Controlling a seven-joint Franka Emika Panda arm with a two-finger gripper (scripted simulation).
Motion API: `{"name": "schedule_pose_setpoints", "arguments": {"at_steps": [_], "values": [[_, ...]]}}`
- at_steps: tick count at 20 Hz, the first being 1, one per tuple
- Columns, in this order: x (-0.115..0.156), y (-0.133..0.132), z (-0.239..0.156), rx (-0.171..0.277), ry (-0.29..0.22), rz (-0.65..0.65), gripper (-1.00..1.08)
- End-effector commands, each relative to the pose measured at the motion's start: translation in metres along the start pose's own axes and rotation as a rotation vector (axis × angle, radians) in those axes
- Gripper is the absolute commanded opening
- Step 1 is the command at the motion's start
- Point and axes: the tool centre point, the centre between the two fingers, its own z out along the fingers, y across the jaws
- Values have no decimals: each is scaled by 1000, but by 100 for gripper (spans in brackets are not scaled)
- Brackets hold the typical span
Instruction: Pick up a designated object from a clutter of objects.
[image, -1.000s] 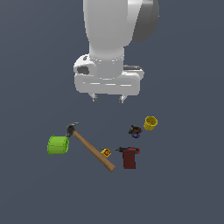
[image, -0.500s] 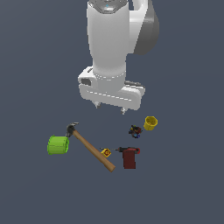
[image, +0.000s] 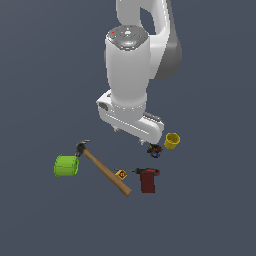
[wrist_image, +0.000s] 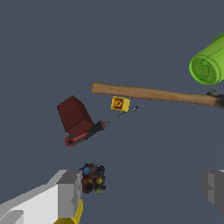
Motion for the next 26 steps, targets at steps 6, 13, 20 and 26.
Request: {"name": "schedule_pose_setpoints", "arguments": {"at_steps": [6,13,20,26], "values": [[6,-12,30,1,-5,192,100],[10,-21,59,-1,-8,369,100],[13,-30,89,-5,-9,546,100],[15,-36,115,-9,-8,698,100]]}}
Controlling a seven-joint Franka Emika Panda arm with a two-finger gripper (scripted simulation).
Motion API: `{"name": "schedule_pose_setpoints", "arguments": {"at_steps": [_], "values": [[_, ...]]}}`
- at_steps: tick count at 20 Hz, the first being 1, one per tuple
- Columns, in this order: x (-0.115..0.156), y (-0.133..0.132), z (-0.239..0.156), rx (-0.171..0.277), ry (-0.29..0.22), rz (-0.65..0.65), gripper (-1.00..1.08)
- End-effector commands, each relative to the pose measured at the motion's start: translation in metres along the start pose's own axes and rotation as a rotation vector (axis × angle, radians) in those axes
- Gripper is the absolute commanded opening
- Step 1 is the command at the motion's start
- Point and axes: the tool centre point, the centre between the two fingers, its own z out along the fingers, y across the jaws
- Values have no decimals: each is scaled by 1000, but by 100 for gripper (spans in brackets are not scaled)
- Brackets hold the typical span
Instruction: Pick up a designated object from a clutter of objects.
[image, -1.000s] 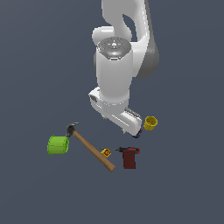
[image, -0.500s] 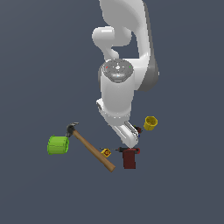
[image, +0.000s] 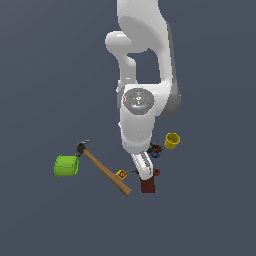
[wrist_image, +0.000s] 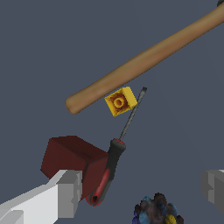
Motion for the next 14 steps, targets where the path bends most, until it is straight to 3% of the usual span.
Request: {"name": "schedule_pose_setpoints", "arguments": {"at_steps": [1,14], "values": [[-1,-2,11,-1,1,65,100],[-6,-10,60,-6,10,345,100]]}}
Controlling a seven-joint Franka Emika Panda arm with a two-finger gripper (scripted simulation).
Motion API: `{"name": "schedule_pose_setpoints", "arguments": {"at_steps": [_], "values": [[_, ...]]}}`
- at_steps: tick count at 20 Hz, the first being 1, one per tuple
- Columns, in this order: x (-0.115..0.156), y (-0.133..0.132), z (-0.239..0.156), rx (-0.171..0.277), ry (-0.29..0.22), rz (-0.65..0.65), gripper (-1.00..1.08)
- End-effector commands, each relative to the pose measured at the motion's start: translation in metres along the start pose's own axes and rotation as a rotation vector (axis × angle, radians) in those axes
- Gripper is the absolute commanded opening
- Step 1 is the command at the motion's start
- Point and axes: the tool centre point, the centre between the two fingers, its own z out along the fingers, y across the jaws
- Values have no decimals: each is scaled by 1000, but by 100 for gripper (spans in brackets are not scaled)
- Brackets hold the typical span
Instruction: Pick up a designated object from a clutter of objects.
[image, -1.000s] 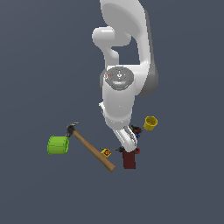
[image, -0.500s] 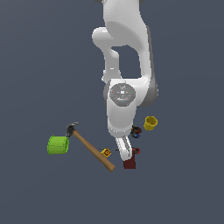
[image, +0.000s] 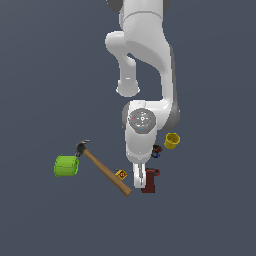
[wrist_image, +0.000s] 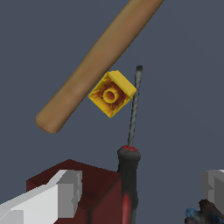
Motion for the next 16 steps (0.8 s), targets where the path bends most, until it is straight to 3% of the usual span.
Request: {"name": "schedule_pose_setpoints", "arguments": {"at_steps": [1,16], "values": [[-1,-1,7,0,2,40,100],[-2,-1,23,-1,5,100,100]]}}
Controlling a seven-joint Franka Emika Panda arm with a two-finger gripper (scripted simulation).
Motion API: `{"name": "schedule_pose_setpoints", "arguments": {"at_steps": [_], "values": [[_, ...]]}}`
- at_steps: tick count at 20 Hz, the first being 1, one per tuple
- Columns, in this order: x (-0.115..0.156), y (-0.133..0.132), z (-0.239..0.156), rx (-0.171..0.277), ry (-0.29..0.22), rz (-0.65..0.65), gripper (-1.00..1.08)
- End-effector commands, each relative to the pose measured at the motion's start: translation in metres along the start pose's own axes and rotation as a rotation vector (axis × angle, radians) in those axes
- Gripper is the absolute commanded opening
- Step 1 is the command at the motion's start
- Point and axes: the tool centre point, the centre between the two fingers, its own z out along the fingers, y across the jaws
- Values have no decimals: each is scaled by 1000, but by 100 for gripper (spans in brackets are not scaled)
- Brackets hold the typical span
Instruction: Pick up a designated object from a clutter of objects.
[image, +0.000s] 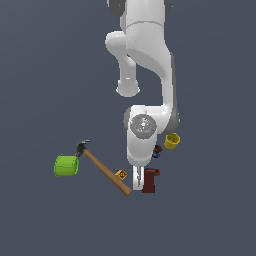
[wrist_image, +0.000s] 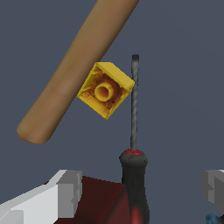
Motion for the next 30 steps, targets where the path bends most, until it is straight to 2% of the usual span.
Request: {"name": "schedule_pose_setpoints", "arguments": {"at_steps": [1,9,14,15,30], "values": [[0,0,6,-1,0,1,100],[0,1,42,-1,0,4,100],[0,0,48,0,0,4,100],[0,0,48,0,0,4,-100],[7,-3,37,6,2,10,-100]]}}
